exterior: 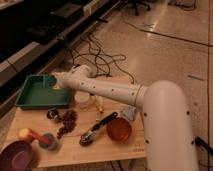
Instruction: Place sponge in tray
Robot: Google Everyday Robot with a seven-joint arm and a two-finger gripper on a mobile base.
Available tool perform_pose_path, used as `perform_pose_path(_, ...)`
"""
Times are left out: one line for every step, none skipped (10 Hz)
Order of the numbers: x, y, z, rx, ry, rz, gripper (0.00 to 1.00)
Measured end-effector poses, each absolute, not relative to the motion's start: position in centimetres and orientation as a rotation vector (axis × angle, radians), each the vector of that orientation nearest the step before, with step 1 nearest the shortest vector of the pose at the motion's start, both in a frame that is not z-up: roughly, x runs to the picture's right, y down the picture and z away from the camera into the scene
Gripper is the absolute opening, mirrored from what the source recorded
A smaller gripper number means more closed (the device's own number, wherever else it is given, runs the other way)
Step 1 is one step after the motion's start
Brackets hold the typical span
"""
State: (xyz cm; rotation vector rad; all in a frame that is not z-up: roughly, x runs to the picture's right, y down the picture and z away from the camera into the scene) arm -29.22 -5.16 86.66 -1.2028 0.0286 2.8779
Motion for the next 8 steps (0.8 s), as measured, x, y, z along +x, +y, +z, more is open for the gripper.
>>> perform_pose_path(-29.3,-5.4,88.4,-1.204,0.030,2.877,0.22)
perform_pose_path(-29.3,-5.5,89.9,-1.205,0.032,2.877,0.32)
perform_pose_path(-29.3,-5.6,90.6,-1.204,0.033,2.877,0.42)
perform_pose_path(-29.3,-5.6,90.8,-1.204,0.033,2.878,0.52)
perform_pose_path(-29.2,-5.6,90.8,-1.204,0.033,2.879,0.60)
perform_pose_path(-29.2,-5.6,90.8,-1.203,0.033,2.879,0.74)
perform_pose_path(-29.2,-5.6,90.8,-1.203,0.033,2.879,0.80)
perform_pose_path(-29.2,-5.6,90.8,-1.204,0.033,2.878,0.80)
